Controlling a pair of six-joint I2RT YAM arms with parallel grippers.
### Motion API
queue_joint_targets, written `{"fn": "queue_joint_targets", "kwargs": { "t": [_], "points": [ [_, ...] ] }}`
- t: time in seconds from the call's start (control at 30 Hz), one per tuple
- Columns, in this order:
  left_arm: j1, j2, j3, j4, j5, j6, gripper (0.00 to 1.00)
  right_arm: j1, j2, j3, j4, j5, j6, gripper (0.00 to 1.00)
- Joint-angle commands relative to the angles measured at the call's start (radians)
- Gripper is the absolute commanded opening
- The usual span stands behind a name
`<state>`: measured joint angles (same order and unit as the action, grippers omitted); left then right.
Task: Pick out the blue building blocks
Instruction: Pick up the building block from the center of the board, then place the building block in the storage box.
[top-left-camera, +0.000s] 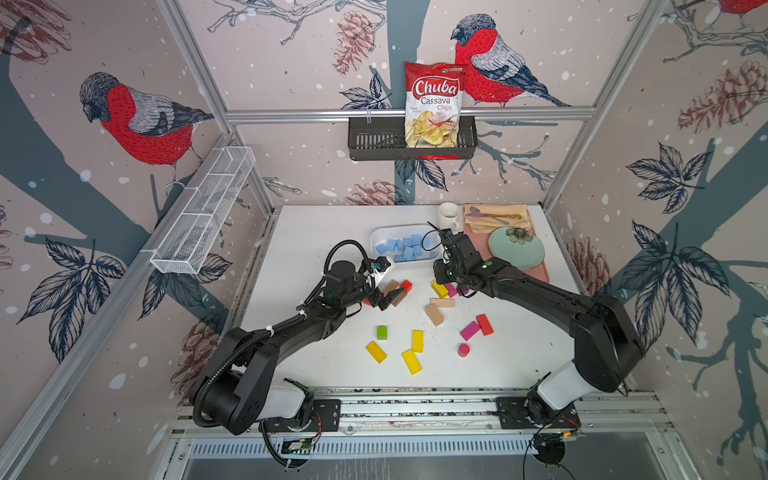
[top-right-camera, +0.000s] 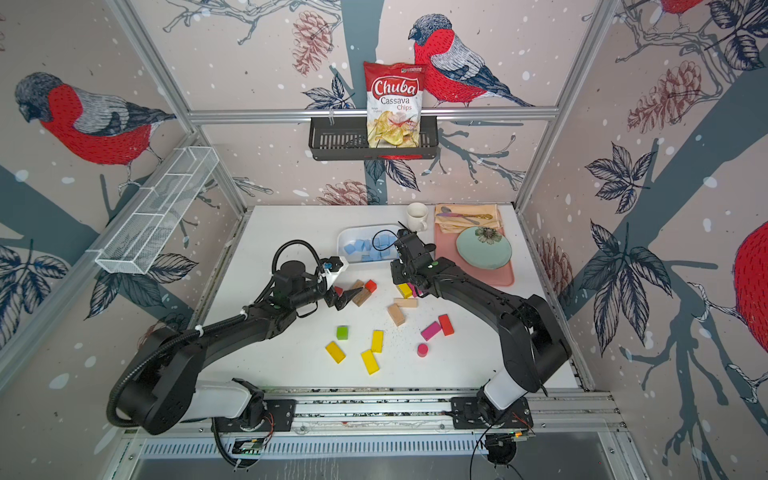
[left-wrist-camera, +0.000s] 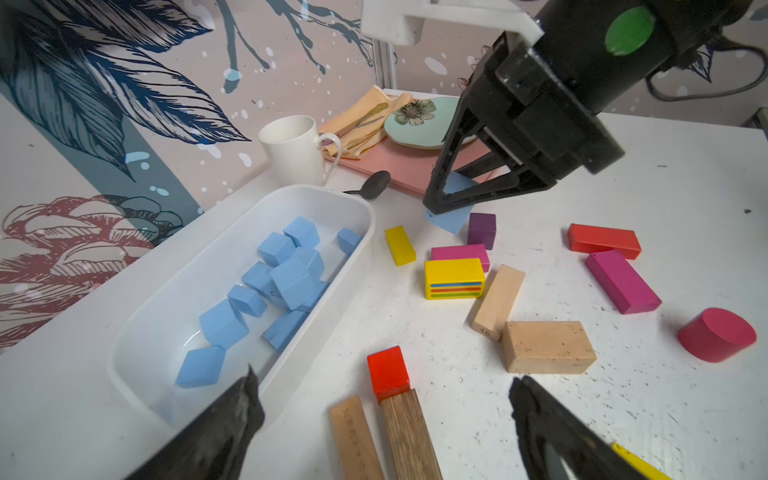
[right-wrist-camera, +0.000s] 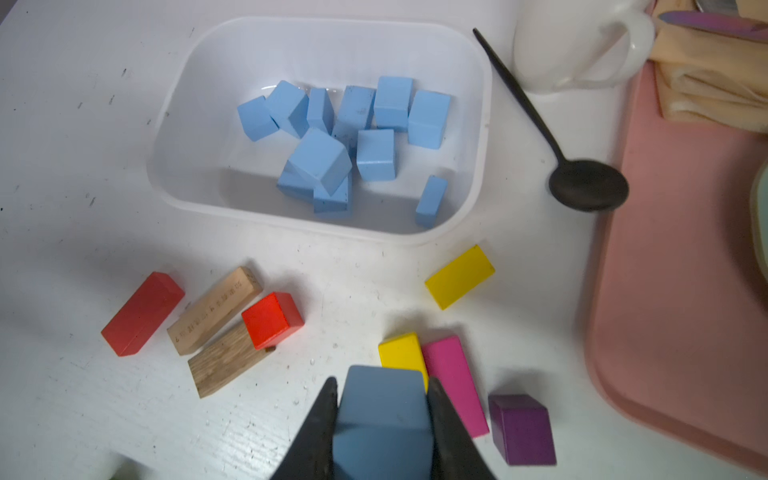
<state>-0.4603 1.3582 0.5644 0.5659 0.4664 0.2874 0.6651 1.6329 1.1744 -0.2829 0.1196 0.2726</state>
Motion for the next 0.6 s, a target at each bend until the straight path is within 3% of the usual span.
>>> {"fn": "queue_joint_targets", "kwargs": {
  "t": [0.0,0.2,0.57],
  "points": [
    [0.004,-0.012,-0.01,0.096,-0.04,-0.037,0.96,-0.018,0.067,0.088,0.018,-0.027,-0.046,0.17],
    [0.008,-0.044,-0.057,0.17,-0.112,-0.072,0.96,-0.035,0.231,0.252,-0.006,-0.048,-0.071,0.16],
    [0.009,-0.061,-0.057,0.145,-0.123,-0.071,0.96,-0.046,0.457,0.467,-0.054,-0.052,-0.098,0.16]
  ]
}}
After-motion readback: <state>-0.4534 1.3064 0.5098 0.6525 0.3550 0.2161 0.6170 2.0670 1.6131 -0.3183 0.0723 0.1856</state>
